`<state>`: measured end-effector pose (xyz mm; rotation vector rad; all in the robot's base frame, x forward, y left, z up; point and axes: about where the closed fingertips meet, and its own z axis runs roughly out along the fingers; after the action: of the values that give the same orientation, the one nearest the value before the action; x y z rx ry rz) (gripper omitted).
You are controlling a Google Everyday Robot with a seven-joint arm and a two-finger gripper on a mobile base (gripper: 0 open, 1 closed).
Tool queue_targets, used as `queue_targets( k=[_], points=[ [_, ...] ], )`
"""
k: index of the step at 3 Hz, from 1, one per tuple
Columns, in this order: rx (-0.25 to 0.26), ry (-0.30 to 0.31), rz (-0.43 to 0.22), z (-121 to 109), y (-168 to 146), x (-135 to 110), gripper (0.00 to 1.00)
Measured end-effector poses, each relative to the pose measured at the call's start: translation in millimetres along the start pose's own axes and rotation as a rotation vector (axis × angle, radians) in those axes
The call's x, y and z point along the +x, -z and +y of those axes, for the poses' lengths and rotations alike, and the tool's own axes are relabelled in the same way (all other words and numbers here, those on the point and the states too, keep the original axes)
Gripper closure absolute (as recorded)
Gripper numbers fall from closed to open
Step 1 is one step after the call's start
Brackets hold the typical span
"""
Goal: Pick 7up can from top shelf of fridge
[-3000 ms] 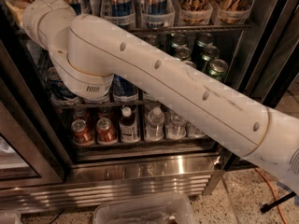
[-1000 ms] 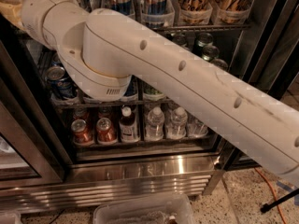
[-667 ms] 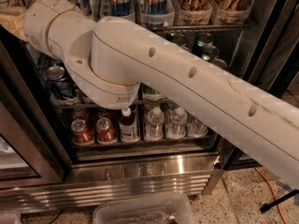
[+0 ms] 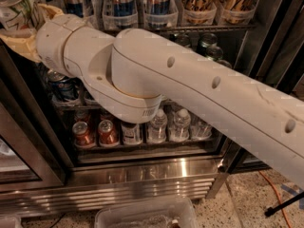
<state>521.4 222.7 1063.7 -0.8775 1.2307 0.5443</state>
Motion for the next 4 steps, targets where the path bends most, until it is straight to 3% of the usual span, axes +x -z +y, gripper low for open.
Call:
queue_targets(
  k=[2,4],
  points=[
    [-0.053,-0.007,0.064,-1.5,40.4,26.2,1.00],
    [-0.060,-0.026,0.152,-8.8,75.2,62.2,1.00]
  ],
)
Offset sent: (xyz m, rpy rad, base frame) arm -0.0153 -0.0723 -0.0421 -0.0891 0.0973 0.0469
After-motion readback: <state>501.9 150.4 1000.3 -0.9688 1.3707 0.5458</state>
